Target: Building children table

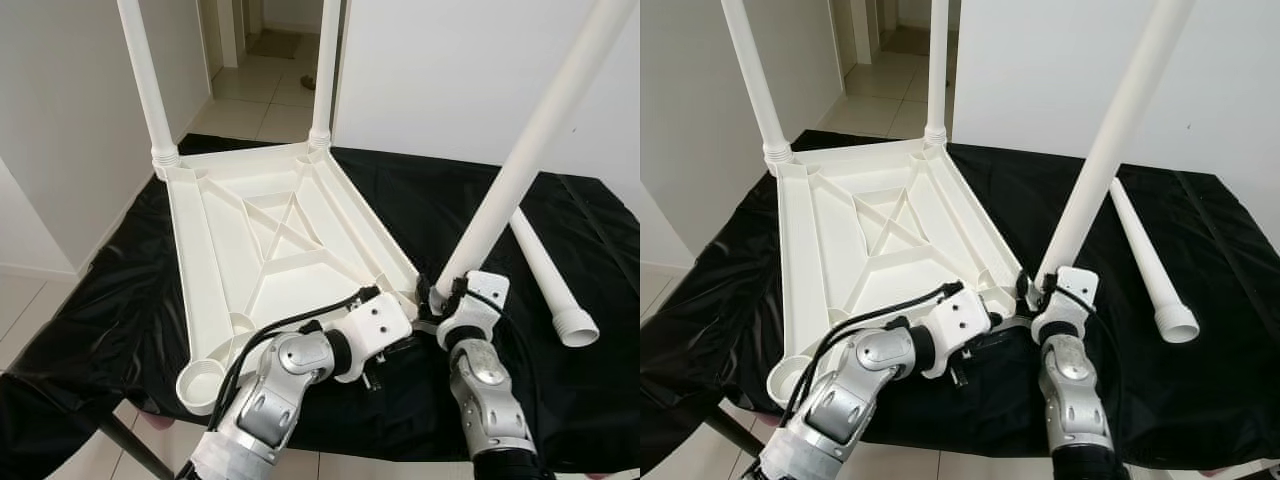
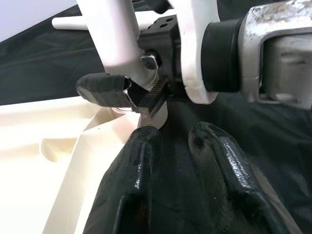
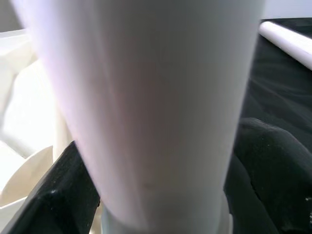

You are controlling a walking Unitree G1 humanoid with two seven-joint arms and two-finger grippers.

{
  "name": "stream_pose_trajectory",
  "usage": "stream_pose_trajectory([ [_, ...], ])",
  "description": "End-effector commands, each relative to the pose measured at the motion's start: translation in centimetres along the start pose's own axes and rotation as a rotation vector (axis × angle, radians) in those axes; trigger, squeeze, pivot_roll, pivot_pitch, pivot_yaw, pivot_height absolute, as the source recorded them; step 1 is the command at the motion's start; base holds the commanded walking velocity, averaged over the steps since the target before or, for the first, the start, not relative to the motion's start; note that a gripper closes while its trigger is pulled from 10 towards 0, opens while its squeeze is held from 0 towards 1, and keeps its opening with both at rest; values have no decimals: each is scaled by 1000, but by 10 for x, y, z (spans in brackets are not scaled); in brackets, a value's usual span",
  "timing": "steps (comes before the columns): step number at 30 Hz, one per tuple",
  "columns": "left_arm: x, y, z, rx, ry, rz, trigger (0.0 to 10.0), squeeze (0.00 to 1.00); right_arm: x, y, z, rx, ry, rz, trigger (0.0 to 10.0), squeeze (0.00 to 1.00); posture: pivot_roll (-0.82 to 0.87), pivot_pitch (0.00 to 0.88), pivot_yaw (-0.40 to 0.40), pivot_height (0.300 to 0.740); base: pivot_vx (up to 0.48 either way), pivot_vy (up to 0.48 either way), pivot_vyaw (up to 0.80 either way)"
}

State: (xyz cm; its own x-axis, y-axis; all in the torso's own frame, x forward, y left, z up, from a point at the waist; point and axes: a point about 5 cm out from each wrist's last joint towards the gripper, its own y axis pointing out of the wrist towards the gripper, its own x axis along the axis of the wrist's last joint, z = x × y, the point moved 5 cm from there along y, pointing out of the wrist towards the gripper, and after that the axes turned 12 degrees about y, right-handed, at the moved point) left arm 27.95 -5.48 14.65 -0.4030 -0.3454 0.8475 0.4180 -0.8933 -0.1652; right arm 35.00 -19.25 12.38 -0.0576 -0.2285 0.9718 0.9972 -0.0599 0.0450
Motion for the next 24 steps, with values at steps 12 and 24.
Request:
stream_pose_trajectory([
  [12, 1, 4, 8, 149, -36, 12, 10000, 0, 5, -3, -1, 393, -135, 96, 10000, 0, -22, 12, -32, 740, 0, 0, 0],
  [24, 0, 2, 12, 153, -30, 18, 10000, 0, 3, 5, -6, 557, -259, 161, 10000, 0, -18, 18, -23, 740, 0, 0, 0],
])
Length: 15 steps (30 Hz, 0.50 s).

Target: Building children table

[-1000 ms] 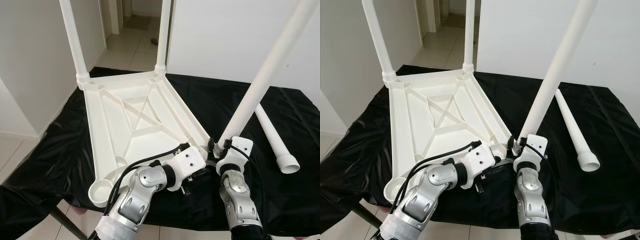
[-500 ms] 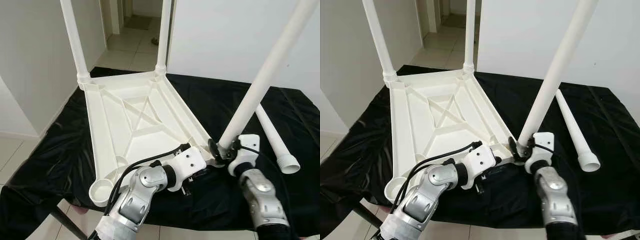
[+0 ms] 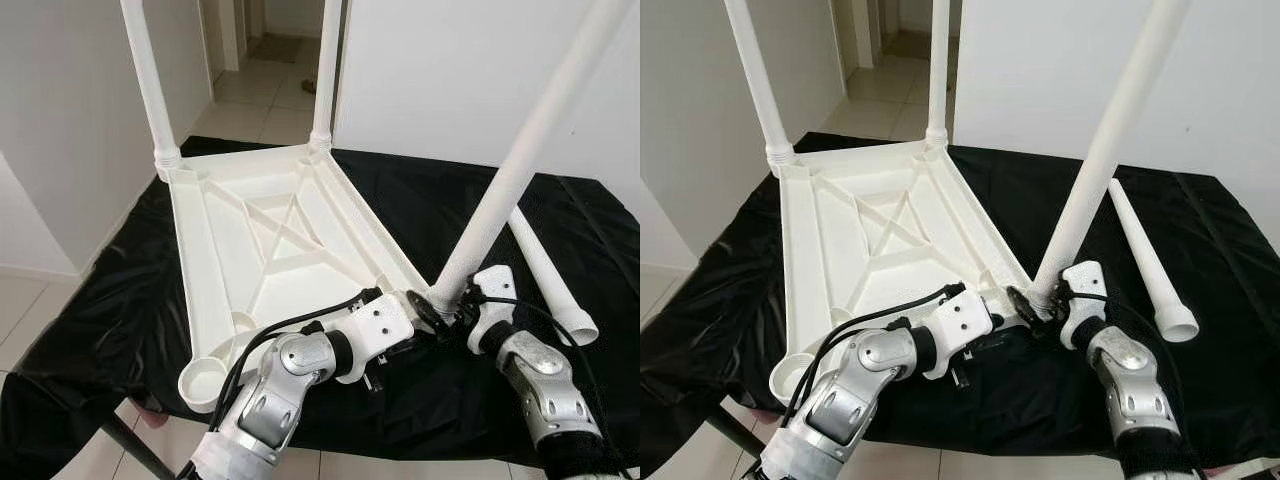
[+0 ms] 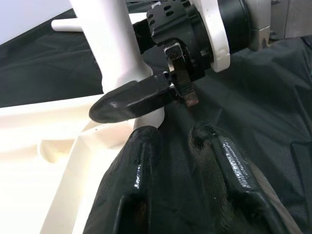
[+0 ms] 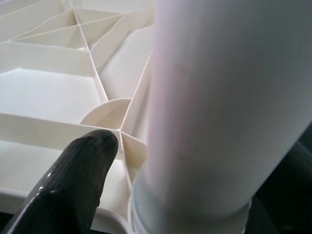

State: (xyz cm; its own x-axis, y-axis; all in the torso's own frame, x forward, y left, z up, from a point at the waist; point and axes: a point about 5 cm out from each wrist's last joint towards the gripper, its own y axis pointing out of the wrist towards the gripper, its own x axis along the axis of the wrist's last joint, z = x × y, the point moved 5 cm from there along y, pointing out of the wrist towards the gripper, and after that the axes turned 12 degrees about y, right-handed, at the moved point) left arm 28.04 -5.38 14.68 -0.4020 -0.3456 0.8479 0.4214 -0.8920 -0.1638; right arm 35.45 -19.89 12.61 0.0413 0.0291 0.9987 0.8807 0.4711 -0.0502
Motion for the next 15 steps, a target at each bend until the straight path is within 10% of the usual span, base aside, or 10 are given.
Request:
stream_pose_trajectory([
  [1, 0, 3, 11, 150, -29, 18, 10000, 0, -1, 1, -1, 18, -27, 10, 10000, 0, -17, 19, -22, 740, 0, 0, 0],
  [3, 0, 3, 13, 152, -29, 18, 10000, 0, -3, 4, -3, 26, -37, 18, 9451, 0, -17, 20, -18, 740, 0, 0, 0],
  [4, 0, 3, 13, 152, -28, 18, 10000, 0, -4, 6, -3, 28, -40, 23, 4510, 0, -16, 22, -20, 740, 0, 0, 0],
  [6, 0, 3, 13, 152, -27, 18, 10000, 0, -5, 7, -3, 33, -42, 26, 4510, 0, -16, 22, -20, 740, 0, 0, 0],
  [7, 0, 3, 13, 152, -27, 18, 10000, 0, -7, 8, -2, 36, -42, 30, 0, 0, -16, 22, -20, 740, 0, 0, 0],
  [15, 0, 2, 15, 157, -26, 20, 10000, 0, -16, 11, 1, 58, -39, 51, 0, 0, -7, 24, -22, 740, 0, 0, 0],
])
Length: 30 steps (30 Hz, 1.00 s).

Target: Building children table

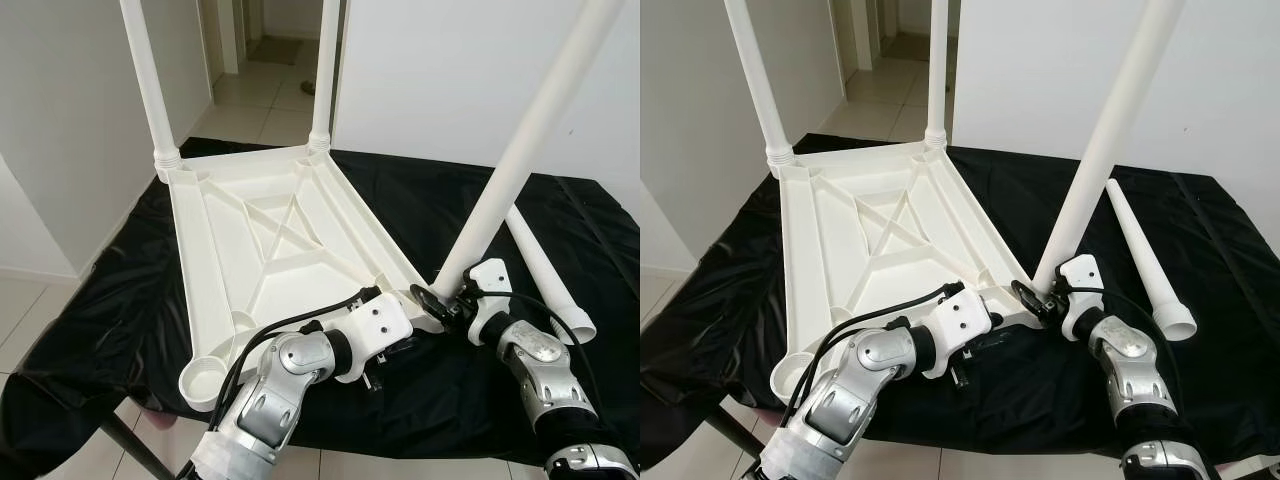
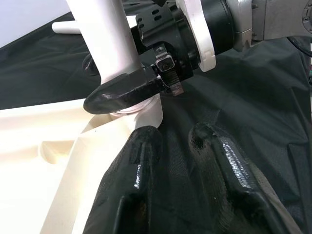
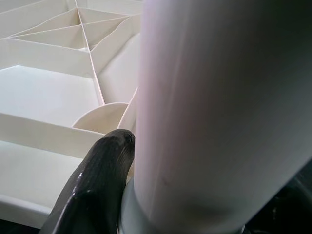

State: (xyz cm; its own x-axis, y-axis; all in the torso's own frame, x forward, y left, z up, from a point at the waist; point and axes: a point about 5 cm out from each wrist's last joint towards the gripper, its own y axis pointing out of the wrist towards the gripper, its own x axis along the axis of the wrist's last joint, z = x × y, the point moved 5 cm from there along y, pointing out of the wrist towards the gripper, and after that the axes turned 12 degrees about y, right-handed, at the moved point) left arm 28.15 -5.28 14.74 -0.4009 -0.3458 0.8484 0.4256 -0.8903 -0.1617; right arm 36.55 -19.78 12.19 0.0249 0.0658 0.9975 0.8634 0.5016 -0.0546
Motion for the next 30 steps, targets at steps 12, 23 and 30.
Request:
stream_pose_trajectory([
  [12, 0, 3, 12, 153, -30, 19, 10000, 0, -25, -2, -3, -100, 73, 54, 10000, 0, -15, 31, -27, 740, 0, 0, 0],
  [23, 1, 3, 8, 151, -41, 16, 10000, 0, -33, -9, -9, -431, 177, 0, 10000, 0, -21, 43, -30, 740, 0, 0, 0],
  [30, 1, 3, 7, 152, -45, 17, 10000, 0, -29, -13, -3, -635, 267, -85, 10000, 0, -20, 44, -37, 740, 0, 0, 0],
])
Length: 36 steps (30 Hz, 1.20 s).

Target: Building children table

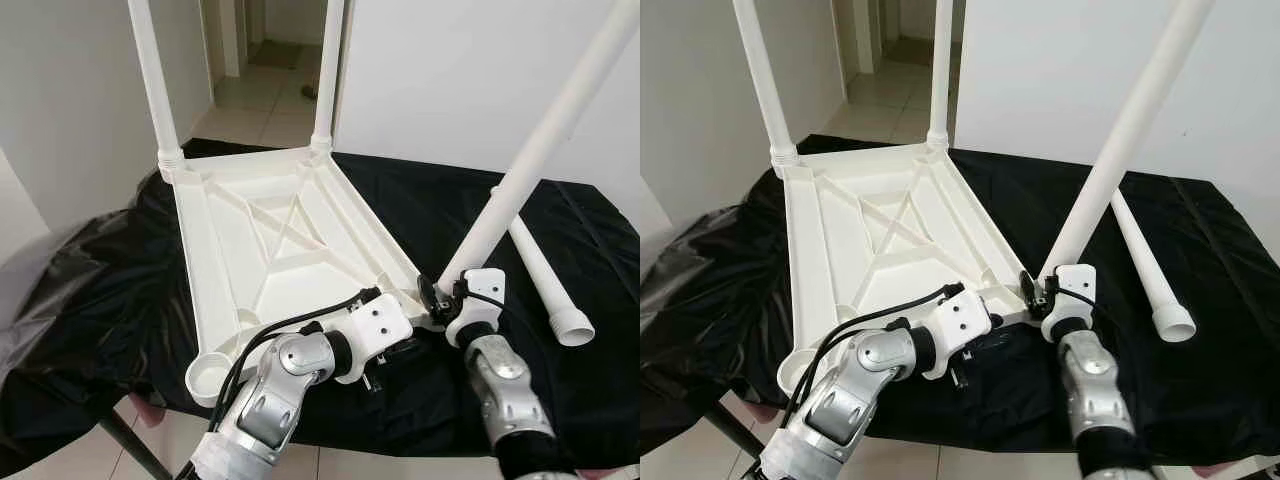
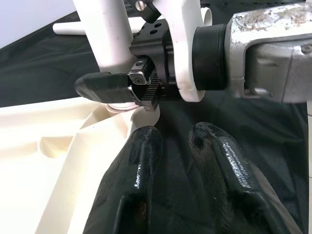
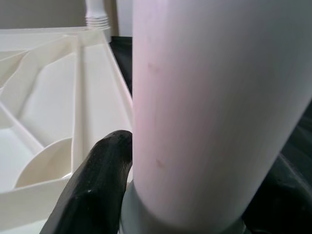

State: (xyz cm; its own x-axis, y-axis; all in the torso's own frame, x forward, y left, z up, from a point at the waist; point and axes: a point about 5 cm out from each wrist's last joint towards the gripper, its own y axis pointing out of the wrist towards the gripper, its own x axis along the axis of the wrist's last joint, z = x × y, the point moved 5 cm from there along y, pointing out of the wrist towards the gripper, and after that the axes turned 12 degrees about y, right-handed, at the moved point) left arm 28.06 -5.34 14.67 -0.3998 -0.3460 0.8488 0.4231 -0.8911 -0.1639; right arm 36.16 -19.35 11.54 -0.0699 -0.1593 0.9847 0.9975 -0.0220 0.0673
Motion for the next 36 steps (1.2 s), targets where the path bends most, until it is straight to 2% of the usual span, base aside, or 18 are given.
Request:
stream_pose_trajectory([
  [1, 1, 3, 7, 155, -46, 16, 10000, 0, -18, -11, -19, -172, 44, 49, 10000, 0, -19, 42, -44, 740, 0, 0, 0],
  [4, 1, 4, 6, 154, -47, 16, 10000, 0, -17, -21, -19, -320, 32, 22, 10000, 0, -18, 36, -51, 740, 0, 0, 0],
  [8, 2, 4, 6, 154, -45, 13, 10000, 0, -19, -23, -14, -336, 36, 27, 10000, 0, -17, 33, -54, 740, 0, 0, 0],
  [12, 3, 6, 6, 154, -44, 10, 10000, 0, -13, -25, -19, -372, 27, 14, 10000, 0, -20, 24, -55, 740, 0, 0, 0],
  [13, 3, 6, 6, 154, -43, 9, 10000, 0, -13, -25, -19, -377, 31, 16, 10000, 992, -20, 17, -57, 740, 0, 0, 0],
  [16, 2, 6, 6, 154, -39, 9, 10000, 0, -13, -26, -16, -367, 47, 14, 10000, 1000, -19, 15, -57, 740, 0, 0, 0],
  [22, 2, 6, 6, 153, -39, 8, 10000, 0, -13, -25, -9, -340, 88, 19, 10000, 1000, -20, 7, -56, 740, 0, 0, 0],
  [25, 2, 6, 6, 151, -38, 7, 10000, 0, -9, -18, -3, -243, 112, 14, 10000, 1000, -20, 5, -56, 740, 0, 0, 0],
  [29, 2, 6, 6, 151, -37, 8, 10000, 0, -8, -15, -2, -204, 124, 21, 10000, 1000, -20, 3, -54, 740, 0, 0, 0],
  [30, 2, 6, 7, 151, -35, 8, 10000, 0, -6, -14, 0, -156, 121, 24, 10000, 0, -19, 2, -53, 740, 0, 0, 0],
  [31, 2, 6, 7, 151, -35, 8, 10000, 0, -6, -14, 0, -156, 121, 24, 10000, 0, -19, 2, -53, 740, 0, 0, 0],
  [34, 2, 5, 7, 151, -32, 9, 10000, 0, 2, -10, 6, 38, 85, 36, 10000, 0, -18, 4, -47, 740, 0, 0, 0],
  [35, 2, 5, 7, 151, -32, 9, 10000, 0, 2, -10, 6, 38, 85, 36, 10000, 0, -18, 4, -47, 740, 0, 0, 0],
  [36, 2, 5, 8, 150, -31, 11, 10000, 0, 6, -7, 7, 124, 57, 45, 10000, 0, -18, 5, -45, 740, 0, 0, 0],
])
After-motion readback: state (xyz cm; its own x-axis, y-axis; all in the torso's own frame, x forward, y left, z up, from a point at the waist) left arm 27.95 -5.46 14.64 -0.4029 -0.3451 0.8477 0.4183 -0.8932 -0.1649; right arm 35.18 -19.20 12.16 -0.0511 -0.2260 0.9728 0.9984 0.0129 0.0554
